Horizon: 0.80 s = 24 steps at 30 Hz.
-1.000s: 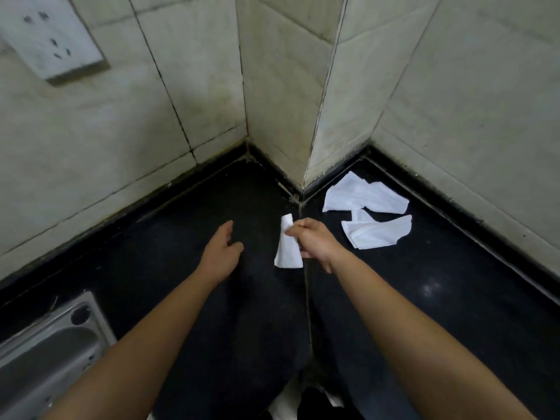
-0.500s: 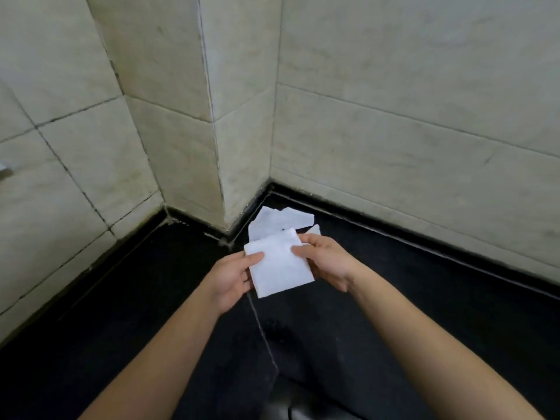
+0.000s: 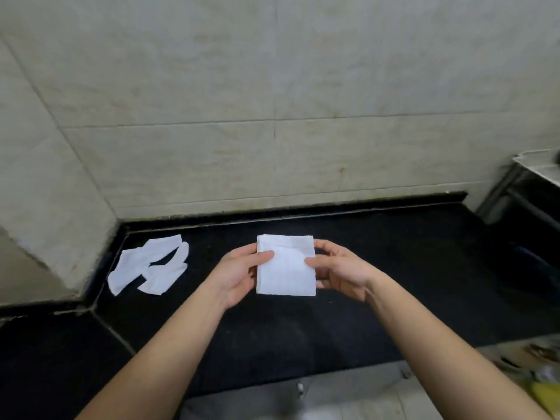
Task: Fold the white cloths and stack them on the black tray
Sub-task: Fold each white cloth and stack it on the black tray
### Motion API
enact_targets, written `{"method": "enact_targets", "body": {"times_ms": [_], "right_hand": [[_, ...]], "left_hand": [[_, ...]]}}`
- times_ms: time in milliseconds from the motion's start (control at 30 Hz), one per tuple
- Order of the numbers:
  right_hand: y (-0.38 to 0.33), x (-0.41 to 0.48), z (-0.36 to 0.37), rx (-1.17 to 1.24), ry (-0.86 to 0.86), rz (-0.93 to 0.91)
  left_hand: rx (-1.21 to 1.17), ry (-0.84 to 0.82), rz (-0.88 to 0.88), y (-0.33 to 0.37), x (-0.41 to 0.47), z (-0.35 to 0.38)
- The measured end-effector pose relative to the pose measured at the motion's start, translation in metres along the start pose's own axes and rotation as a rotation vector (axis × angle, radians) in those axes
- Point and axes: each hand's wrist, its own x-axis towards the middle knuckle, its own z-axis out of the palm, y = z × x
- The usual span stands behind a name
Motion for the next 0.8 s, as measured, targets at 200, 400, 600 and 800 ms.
{"method": "enact_targets", "body": {"times_ms": [200,400,600,800], "right_hand": [[0.008,-0.106,-0.156,0.045,0.179,-0.057],[0.027,-0.229,-0.336,0.03,0.361,-0.117],[0.048,-0.339,-0.474,0.093,0.543,-0.108],[0.066,-0.385,-0.577,0.142,0.68,-0.117]], "left_hand": [[0.183,-0.153,-0.022,-0.037,0.029,0.177],[0.284,-0.275,-0.069,-0.103,0.056,0.394],[0.377,-0.433,-0.143,-0.16,0.061,0.567],[0.404,-0.528,-0.188,-0.199,0.09,0.685]]}}
